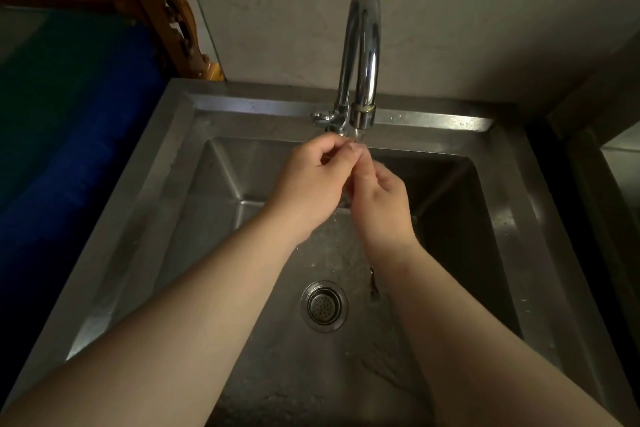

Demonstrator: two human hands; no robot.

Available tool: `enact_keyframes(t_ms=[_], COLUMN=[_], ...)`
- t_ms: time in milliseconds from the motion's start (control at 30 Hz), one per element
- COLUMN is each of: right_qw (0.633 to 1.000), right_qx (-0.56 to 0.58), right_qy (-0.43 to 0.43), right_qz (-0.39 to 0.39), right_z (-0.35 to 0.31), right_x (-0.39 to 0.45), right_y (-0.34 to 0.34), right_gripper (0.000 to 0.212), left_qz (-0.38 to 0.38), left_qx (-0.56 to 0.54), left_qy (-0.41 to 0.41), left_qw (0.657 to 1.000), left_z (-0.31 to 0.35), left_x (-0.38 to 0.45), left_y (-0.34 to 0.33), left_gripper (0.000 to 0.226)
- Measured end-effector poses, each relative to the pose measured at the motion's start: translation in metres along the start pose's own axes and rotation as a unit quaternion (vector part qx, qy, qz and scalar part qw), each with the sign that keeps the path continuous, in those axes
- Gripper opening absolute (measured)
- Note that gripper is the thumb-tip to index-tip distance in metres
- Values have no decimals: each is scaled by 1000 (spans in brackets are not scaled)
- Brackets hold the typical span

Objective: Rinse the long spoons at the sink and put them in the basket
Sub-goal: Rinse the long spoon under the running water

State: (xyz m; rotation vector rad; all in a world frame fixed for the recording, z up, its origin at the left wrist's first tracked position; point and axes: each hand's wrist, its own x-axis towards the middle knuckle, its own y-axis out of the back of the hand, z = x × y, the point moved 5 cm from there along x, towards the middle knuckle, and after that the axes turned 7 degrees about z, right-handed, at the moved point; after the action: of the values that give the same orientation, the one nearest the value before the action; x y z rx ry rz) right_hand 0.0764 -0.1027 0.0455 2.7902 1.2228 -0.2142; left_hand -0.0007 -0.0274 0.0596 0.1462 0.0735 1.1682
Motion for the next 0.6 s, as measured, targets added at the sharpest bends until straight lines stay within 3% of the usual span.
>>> enact_keyframes(t_ms=[133, 400, 600], right_qw=[999, 994, 986], right_qx=[-14, -80, -148], right_qy=[-7, -30, 8], right_qz=[-30, -64, -75], right_z=[1, 16, 6], right_x=[2, 3, 13], right_y=[-5, 0, 4], right_gripper=[43, 31, 42], left_qz=[9, 126, 84], left_qx=[-28, -76, -161], left_qy=[35, 83, 186], left_qw=[999, 986, 966], left_z=[-7, -17, -39], left_x=[2, 8, -7], left_y=[1, 8, -10], left_gripper=[7, 13, 10])
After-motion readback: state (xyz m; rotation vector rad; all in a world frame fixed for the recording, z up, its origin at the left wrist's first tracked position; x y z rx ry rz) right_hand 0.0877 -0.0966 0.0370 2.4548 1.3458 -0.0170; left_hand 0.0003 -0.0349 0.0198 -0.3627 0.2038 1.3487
